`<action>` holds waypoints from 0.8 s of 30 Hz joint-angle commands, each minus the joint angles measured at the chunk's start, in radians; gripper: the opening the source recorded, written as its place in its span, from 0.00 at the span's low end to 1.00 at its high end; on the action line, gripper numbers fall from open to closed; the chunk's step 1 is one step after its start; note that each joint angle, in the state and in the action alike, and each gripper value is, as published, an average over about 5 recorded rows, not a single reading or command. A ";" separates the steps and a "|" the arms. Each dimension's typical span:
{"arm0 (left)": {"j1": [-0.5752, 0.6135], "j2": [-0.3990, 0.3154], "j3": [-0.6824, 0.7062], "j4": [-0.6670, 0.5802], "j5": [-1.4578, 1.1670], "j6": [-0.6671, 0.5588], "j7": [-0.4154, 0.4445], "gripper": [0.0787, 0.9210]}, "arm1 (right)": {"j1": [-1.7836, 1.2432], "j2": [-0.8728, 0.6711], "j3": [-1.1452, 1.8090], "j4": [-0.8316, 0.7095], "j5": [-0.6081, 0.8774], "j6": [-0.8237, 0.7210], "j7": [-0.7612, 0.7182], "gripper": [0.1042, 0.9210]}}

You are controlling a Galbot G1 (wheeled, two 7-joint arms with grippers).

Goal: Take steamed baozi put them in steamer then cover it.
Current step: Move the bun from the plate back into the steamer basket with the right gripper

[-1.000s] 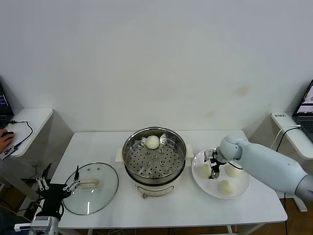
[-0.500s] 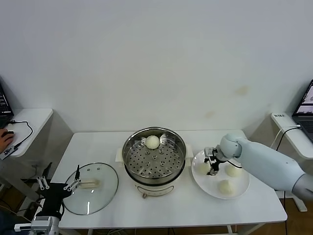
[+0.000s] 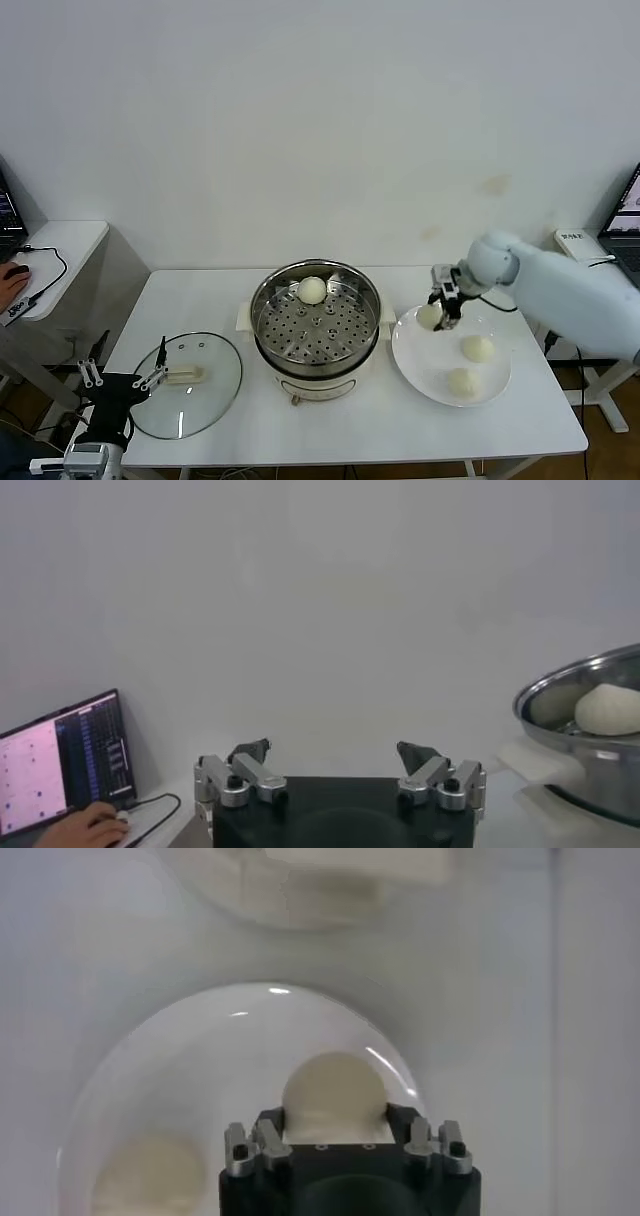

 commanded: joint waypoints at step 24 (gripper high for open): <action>-0.040 0.003 -0.015 0.006 -0.013 0.013 0.000 0.88 | 0.167 0.528 -0.188 0.050 0.486 -0.294 0.312 0.68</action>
